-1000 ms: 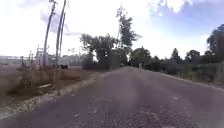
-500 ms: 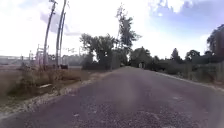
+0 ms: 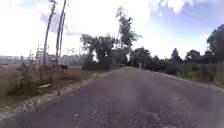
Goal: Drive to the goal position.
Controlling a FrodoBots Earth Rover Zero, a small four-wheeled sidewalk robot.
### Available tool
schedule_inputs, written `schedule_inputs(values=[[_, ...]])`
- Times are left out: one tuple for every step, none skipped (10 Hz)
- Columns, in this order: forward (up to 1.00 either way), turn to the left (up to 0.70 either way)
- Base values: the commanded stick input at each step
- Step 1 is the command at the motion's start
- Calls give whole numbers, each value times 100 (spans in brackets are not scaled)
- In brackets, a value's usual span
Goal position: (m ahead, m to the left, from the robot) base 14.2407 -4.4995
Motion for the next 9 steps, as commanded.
schedule_inputs(values=[[100, 0], [100, 0], [100, -2], [100, -16], [100, -40], [100, -40], [100, -40], [100, -15], [100, -2]])
